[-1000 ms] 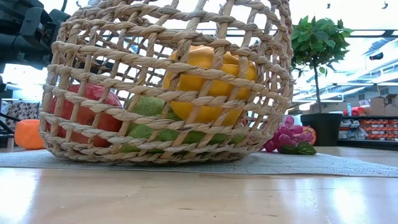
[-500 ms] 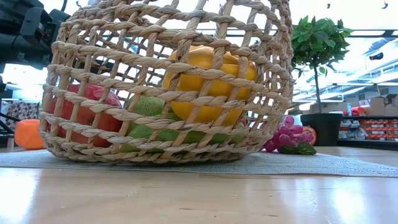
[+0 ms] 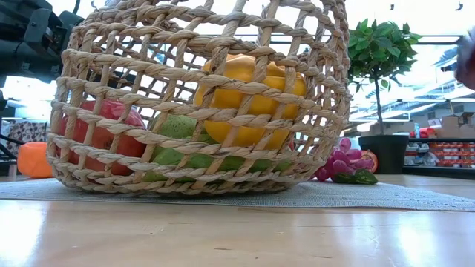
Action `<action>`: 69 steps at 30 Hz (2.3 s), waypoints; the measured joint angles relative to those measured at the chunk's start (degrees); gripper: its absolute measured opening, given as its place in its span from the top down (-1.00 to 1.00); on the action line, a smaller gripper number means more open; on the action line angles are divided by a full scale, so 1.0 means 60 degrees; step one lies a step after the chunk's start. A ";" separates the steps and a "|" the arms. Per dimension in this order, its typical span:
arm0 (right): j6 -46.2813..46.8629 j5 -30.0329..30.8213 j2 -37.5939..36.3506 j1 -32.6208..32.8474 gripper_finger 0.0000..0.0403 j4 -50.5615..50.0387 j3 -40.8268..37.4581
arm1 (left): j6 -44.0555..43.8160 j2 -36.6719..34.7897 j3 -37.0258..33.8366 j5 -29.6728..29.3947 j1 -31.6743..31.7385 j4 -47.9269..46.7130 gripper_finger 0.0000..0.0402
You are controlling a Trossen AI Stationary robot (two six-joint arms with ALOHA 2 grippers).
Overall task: Build produce basket
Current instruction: Put the apple into the basket
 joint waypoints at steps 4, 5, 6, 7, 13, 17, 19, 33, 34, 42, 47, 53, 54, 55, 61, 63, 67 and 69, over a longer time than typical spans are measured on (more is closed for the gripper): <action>-0.0595 0.0612 -0.0180 -0.0027 -0.62 -0.0008 0.0509 | -0.0003 0.0000 0.0004 -0.0001 -0.0002 0.0000 -0.43; -0.0705 0.0777 -0.0234 -0.0029 -0.62 -0.0007 0.0627 | 0.0000 0.0000 0.0002 0.0000 -0.0003 0.0000 -0.43; -0.0829 0.0964 -0.0299 -0.0035 -0.62 -0.0007 0.0745 | 0.0001 0.0004 0.0001 0.0000 0.0000 -0.0002 -0.43; -0.0902 0.1158 -0.0364 -0.0036 -0.62 0.0002 0.0835 | 0.0000 0.0001 0.0002 0.0000 -0.0001 0.0000 -0.43; -0.1696 0.2084 -0.0844 -0.0036 -0.62 0.0480 0.1072 | 0.0004 0.0004 0.0004 0.0000 -0.0003 0.0000 -0.43; -0.2734 0.2489 -0.1173 -0.0068 -0.62 0.1453 0.1072 | 0.0002 0.0000 0.0000 0.0000 0.0000 0.0000 -0.43; -0.3411 0.2716 -0.1334 -0.0078 -0.62 0.2040 0.1073 | -0.0001 0.0002 0.0001 0.0000 0.0000 0.0000 -0.43; -0.8474 0.3186 -0.1758 -0.1265 -0.62 0.6148 0.1010 | -0.0001 0.0003 0.0004 0.0000 -0.0002 0.0000 -0.43; -0.8774 0.3133 -0.1757 -0.1407 -0.62 0.6364 0.0956 | -0.0002 0.0000 0.0002 0.0000 -0.0001 0.0000 -0.43; -1.0671 0.2321 -0.1734 -0.2291 -0.62 0.7802 0.0785 | 0.0000 0.0004 0.0000 0.0000 -0.0001 -0.0002 -0.43; -1.1090 0.1851 -0.1734 -0.2689 -0.62 0.8058 0.0781 | -0.0002 0.0003 0.0002 -0.0002 -0.0003 0.0000 -0.43; -1.2067 0.1954 -0.1737 -0.3082 -0.62 0.8051 0.0781 | 0.0000 0.0000 0.0000 -0.0003 -0.0002 0.0000 -0.43; -1.2310 0.1958 -0.1737 -0.3141 -0.62 0.8054 0.0781 | -0.0003 0.0004 0.0003 0.0000 0.0001 0.0000 -0.43; -1.2552 0.1961 -0.1737 -0.3207 -0.62 0.8051 0.0781 | -0.0004 0.0000 0.0000 0.0000 0.0001 0.0000 -0.43; -1.4477 0.1981 -0.1737 -0.3589 -0.62 0.8044 0.0781 | 0.0000 0.0001 0.0001 0.0000 0.0001 0.0000 -0.43; -1.5139 0.2003 -0.1737 -0.3677 -0.62 0.8045 0.0781 | -0.0003 0.0000 0.0001 0.0000 -0.0002 0.0000 -0.43; -1.6452 0.2560 -0.1737 -0.3719 -0.62 0.8046 0.0781 | 0.0000 0.0000 0.0003 0.0000 -0.0003 0.0000 -0.43; -1.7156 0.3014 -0.1735 -0.3719 -0.62 0.8051 0.0781 | -0.0003 0.0003 0.0000 0.0000 -0.0002 0.0000 -0.43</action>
